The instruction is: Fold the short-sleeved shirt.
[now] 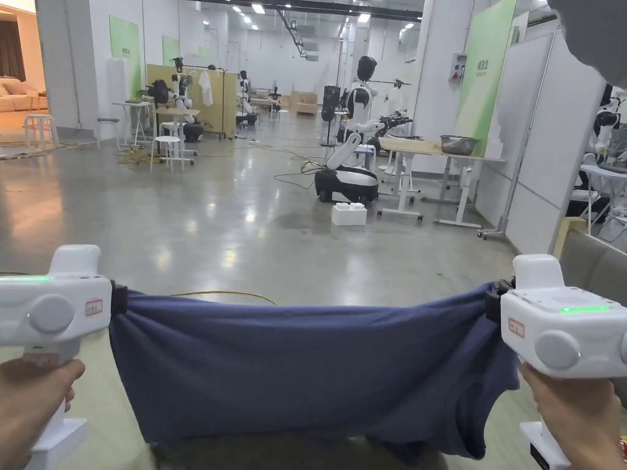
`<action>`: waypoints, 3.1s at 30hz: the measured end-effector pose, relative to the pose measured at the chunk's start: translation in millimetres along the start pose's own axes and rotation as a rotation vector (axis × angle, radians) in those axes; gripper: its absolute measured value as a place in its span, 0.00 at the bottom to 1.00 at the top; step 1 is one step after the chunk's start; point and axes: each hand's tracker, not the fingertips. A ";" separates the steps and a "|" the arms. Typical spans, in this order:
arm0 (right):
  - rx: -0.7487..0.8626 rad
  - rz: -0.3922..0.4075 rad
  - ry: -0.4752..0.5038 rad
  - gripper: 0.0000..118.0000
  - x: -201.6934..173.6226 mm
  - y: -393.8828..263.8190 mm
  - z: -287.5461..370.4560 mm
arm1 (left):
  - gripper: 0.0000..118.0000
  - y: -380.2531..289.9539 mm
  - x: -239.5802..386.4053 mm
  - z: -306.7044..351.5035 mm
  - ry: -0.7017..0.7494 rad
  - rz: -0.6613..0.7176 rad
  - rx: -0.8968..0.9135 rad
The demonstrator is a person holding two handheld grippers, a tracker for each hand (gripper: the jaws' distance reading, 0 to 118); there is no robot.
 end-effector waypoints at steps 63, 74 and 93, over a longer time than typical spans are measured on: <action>-0.568 0.041 -0.012 0.53 -46.9 -301.8 247.8 | 0.58 -334.6 -22.5 186.1 0.055 -0.024 -0.491; -0.092 -0.088 0.045 0.46 -100.7 -228.7 214.0 | 0.22 -256.8 43.9 176.0 0.020 0.047 -0.037; 0.122 -0.156 0.002 0.04 -143.0 -189.1 190.1 | 0.02 -232.9 62.8 167.9 -0.063 -0.050 -0.040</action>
